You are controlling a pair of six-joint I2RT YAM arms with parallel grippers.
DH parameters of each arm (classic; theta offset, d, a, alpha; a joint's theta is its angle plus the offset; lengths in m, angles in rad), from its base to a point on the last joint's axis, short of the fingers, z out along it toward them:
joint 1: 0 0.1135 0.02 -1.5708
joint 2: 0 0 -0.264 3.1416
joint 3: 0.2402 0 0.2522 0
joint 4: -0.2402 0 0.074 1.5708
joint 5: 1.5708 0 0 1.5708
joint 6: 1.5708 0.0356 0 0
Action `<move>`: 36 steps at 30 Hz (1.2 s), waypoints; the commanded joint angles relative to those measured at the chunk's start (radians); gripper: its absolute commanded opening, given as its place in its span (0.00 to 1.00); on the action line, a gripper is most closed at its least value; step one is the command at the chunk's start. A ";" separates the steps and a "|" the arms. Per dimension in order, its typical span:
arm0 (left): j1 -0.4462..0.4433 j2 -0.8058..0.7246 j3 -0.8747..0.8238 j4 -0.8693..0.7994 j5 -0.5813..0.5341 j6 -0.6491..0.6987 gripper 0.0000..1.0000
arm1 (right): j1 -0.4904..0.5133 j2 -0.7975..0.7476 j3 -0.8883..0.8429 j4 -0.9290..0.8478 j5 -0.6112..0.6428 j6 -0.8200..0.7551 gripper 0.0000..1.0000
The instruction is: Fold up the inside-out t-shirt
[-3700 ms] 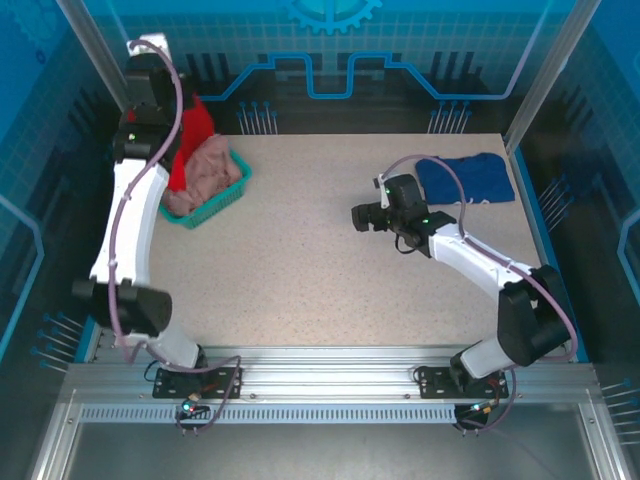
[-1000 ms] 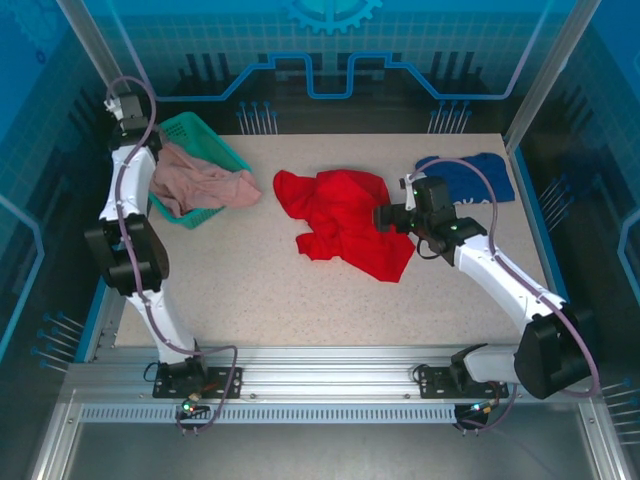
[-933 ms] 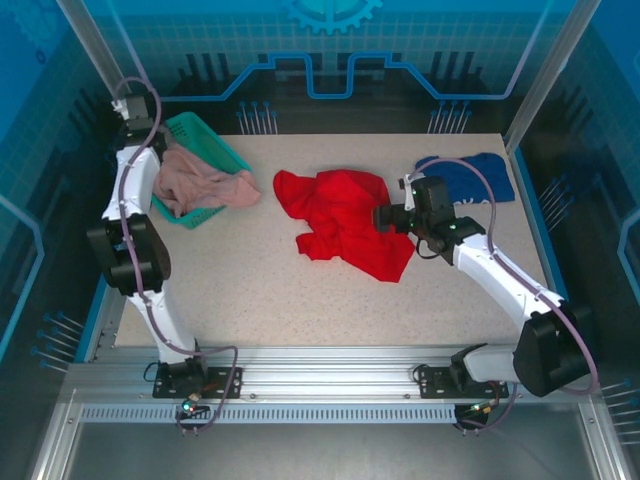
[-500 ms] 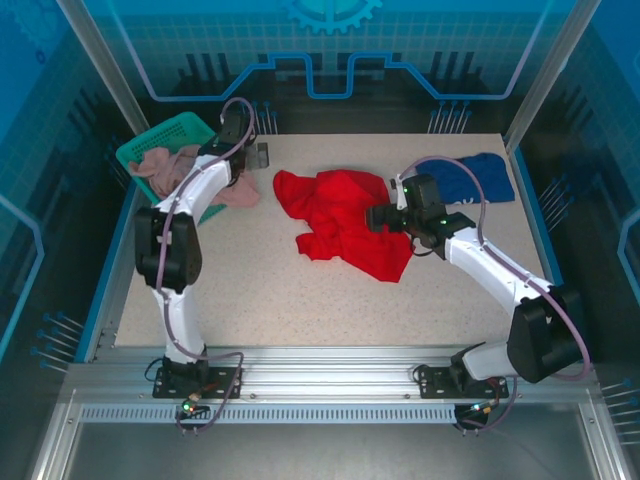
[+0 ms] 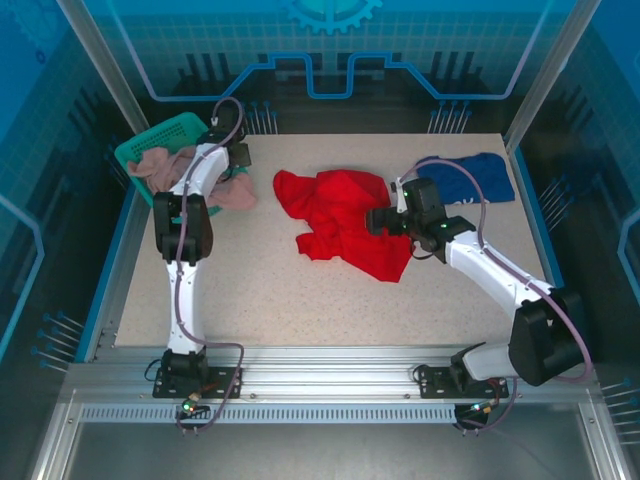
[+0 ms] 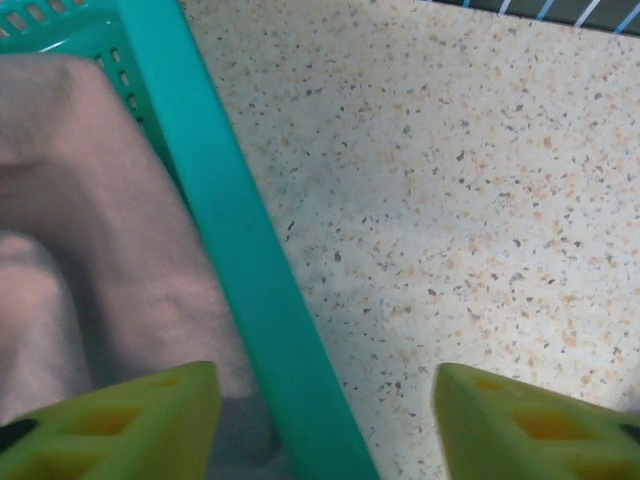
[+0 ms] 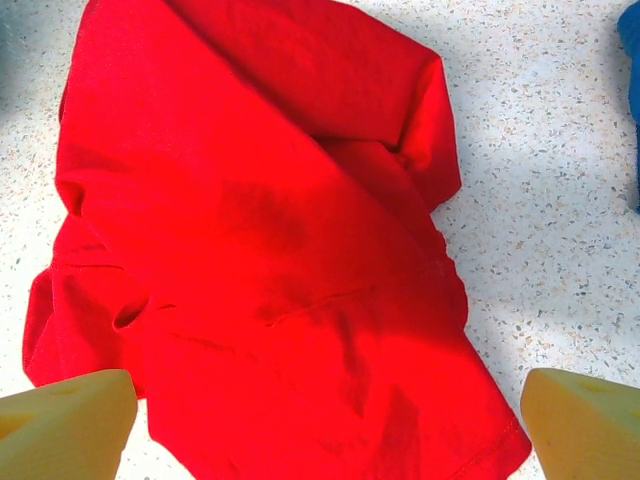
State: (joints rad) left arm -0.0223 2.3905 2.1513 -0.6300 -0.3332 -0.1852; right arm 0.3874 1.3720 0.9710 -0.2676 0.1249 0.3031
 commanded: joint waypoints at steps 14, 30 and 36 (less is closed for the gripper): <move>0.061 -0.239 -0.394 0.029 -0.187 0.367 0.28 | 0.034 0.061 0.032 0.025 -0.038 0.025 1.00; -0.070 -0.574 -0.570 0.208 0.175 0.120 0.90 | -0.112 0.317 0.123 -0.197 -0.072 0.033 0.87; -0.255 -0.644 -0.848 0.368 0.431 -0.049 0.90 | -0.120 0.421 0.129 -0.202 -0.121 0.067 0.76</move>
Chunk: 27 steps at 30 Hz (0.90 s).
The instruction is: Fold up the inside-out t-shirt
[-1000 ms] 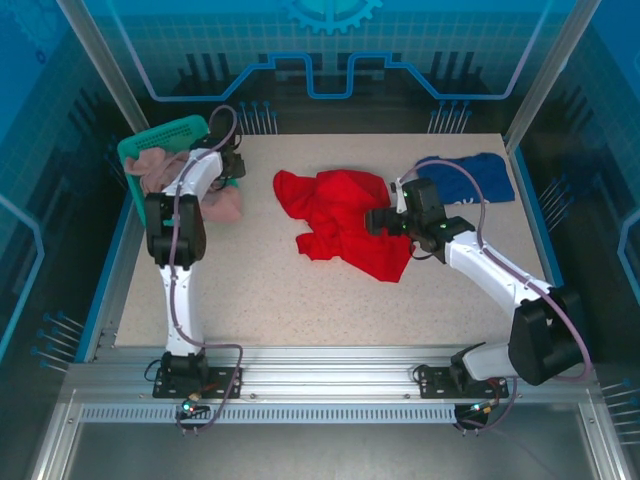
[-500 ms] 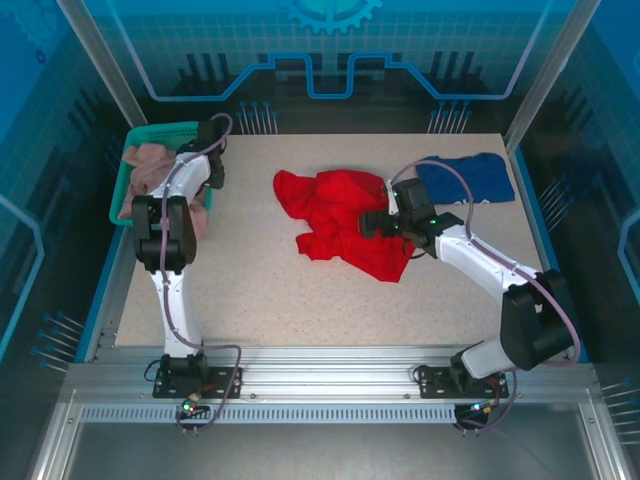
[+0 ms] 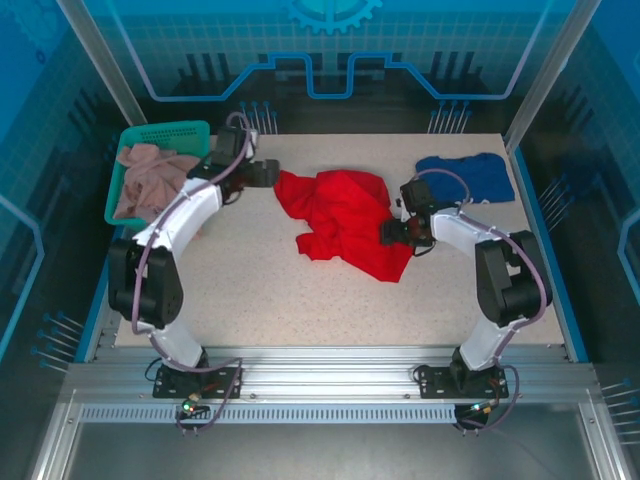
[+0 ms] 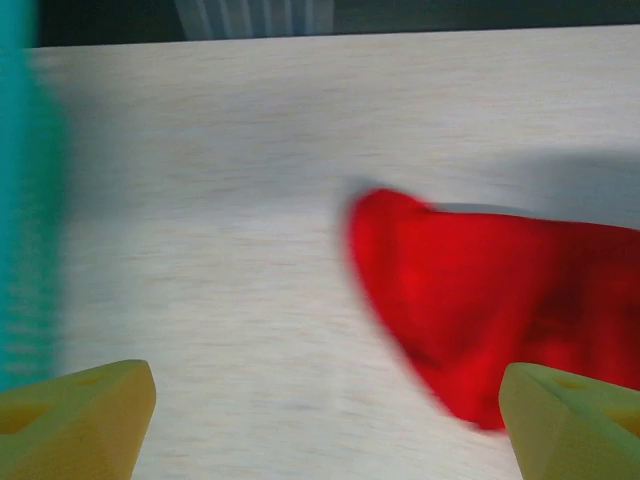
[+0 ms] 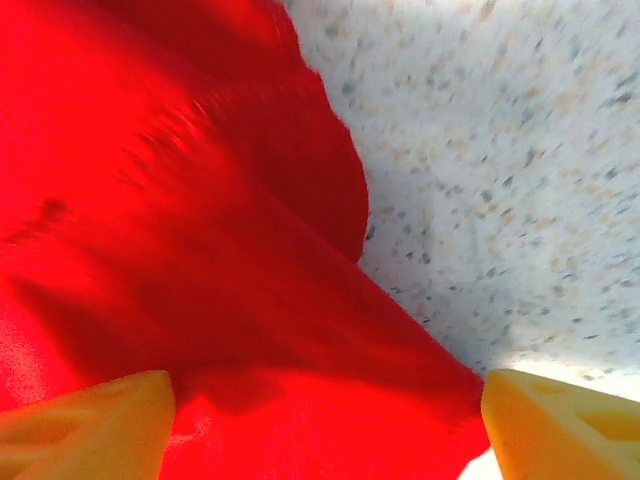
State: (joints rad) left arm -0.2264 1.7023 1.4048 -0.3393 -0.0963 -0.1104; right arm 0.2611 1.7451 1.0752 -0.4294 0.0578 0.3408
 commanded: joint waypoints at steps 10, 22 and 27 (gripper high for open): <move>-0.262 0.245 -0.153 0.126 0.266 -0.101 0.78 | -0.005 -0.022 -0.030 0.084 -0.054 0.016 0.09; -0.144 -0.124 -0.171 0.161 0.202 -0.137 0.05 | -0.071 -0.454 0.116 0.084 -0.107 0.006 0.00; -0.067 -0.371 -0.169 0.268 0.121 -0.194 0.01 | -0.112 -0.588 0.299 0.075 -0.068 -0.029 0.00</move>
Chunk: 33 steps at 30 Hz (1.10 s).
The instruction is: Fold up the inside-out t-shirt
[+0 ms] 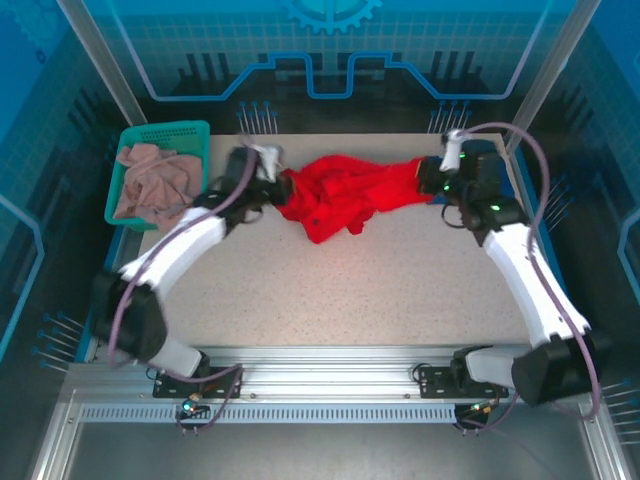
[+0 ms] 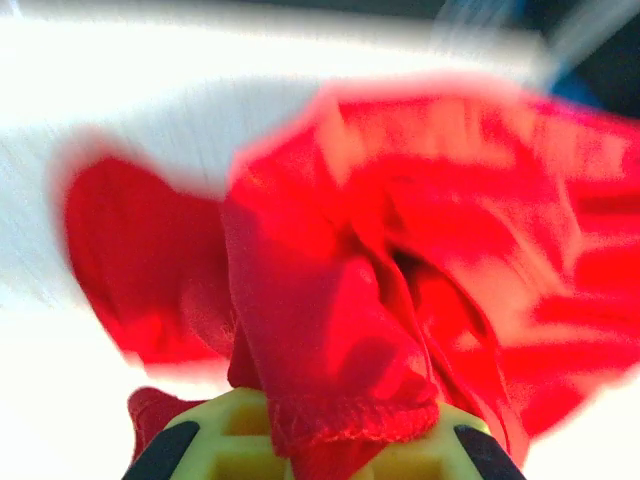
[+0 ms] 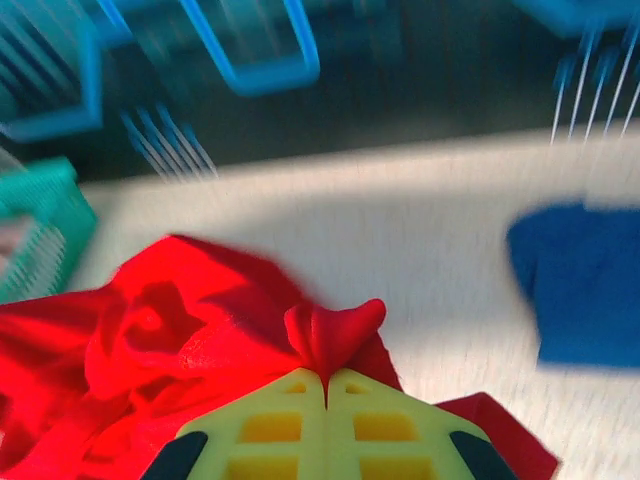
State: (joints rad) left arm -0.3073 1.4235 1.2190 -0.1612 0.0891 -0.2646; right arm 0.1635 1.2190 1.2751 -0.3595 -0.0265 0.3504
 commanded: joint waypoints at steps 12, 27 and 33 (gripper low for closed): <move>0.076 -0.249 0.258 -0.058 -0.127 0.067 0.02 | -0.030 -0.107 0.408 -0.093 0.061 -0.105 0.00; 0.079 0.232 0.454 -0.105 -0.176 -0.001 0.06 | -0.010 0.534 0.707 -0.190 0.015 -0.019 0.06; 0.100 0.643 0.895 -0.419 -0.192 -0.022 0.66 | 0.003 1.056 1.276 -0.687 0.067 -0.132 0.46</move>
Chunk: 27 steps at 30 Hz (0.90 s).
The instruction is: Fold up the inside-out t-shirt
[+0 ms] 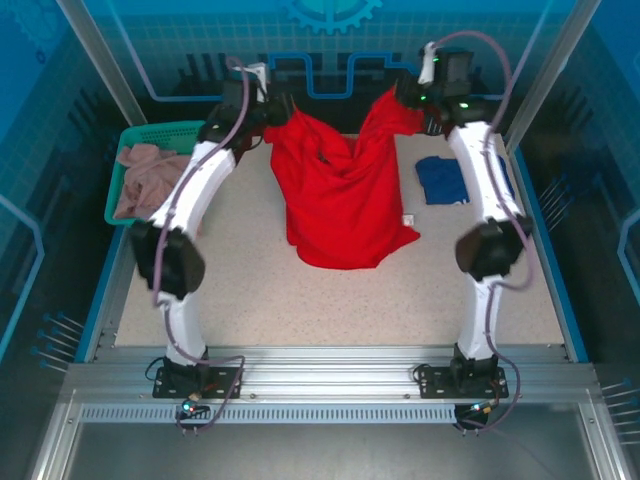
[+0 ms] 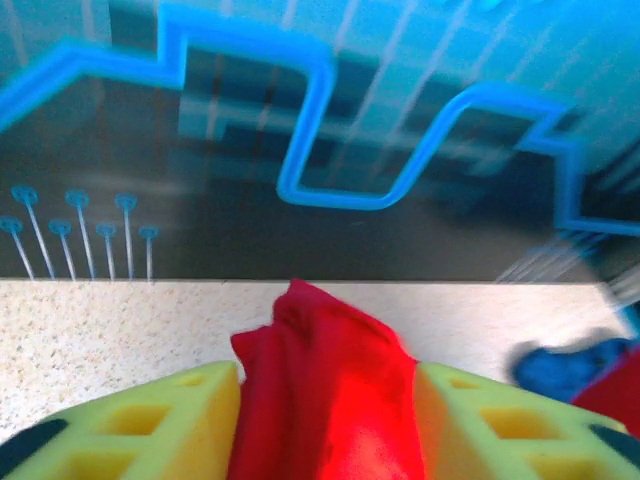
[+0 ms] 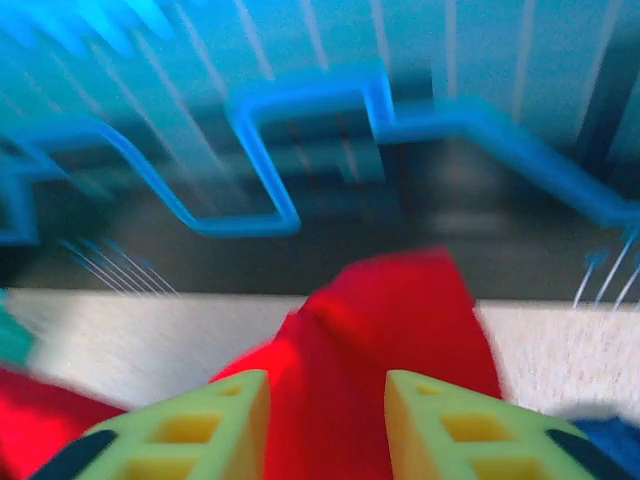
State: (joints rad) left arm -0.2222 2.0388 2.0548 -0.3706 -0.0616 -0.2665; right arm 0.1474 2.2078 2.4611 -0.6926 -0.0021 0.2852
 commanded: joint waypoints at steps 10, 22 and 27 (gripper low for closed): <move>-0.027 -0.484 -0.923 0.223 0.154 -0.211 0.88 | 0.081 -0.432 -1.080 -0.056 0.077 -0.104 0.69; -0.138 -0.526 -1.185 0.164 0.162 -0.181 0.88 | -0.008 -0.283 -1.127 -0.066 -0.003 -0.099 0.50; -0.169 -0.428 -1.159 0.174 0.284 -0.154 0.78 | -0.013 -0.314 -1.153 -0.043 -0.021 -0.085 0.05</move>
State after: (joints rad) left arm -0.3676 1.5589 0.8719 -0.2054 0.1337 -0.4427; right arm 0.1410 1.9282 1.3003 -0.7418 0.0116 0.1898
